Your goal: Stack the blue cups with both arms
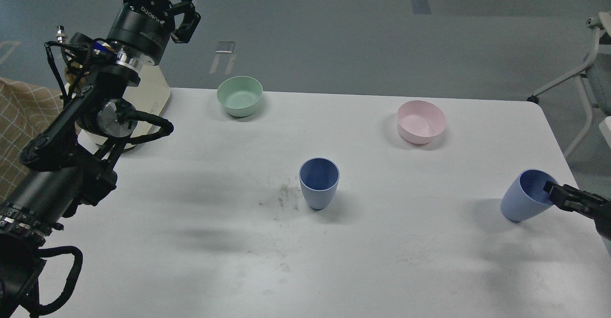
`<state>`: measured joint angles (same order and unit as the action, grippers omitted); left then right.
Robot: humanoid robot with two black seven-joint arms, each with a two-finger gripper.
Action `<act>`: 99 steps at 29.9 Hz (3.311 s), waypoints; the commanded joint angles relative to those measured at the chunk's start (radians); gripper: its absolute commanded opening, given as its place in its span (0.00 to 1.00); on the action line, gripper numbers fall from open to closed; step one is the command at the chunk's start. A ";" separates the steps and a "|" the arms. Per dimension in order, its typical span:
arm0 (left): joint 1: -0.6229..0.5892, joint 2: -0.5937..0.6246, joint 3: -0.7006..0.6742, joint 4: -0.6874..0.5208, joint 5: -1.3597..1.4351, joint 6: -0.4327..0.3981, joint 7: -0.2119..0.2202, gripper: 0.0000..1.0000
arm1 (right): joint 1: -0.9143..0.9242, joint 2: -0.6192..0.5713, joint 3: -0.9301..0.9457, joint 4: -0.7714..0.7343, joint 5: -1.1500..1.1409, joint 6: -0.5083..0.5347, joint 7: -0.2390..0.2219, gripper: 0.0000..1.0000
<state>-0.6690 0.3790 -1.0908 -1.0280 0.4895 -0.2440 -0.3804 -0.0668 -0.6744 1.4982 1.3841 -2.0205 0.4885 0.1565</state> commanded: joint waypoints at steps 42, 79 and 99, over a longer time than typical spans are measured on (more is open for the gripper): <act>-0.011 0.009 0.002 -0.009 0.011 -0.011 0.104 0.98 | 0.819 0.283 -0.809 0.151 -0.035 0.000 -0.077 0.00; -0.011 0.014 0.000 -0.014 0.011 -0.014 0.104 0.98 | 0.771 0.398 -0.568 0.128 0.092 0.000 -0.069 1.00; 0.002 0.031 -0.044 0.019 -0.008 -0.093 0.104 0.98 | 0.832 0.460 0.131 -0.328 0.725 0.000 -0.071 1.00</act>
<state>-0.6647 0.4089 -1.1284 -1.0206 0.4872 -0.3350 -0.2766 0.7620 -0.2075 1.5659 1.1641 -1.3703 0.4884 0.0844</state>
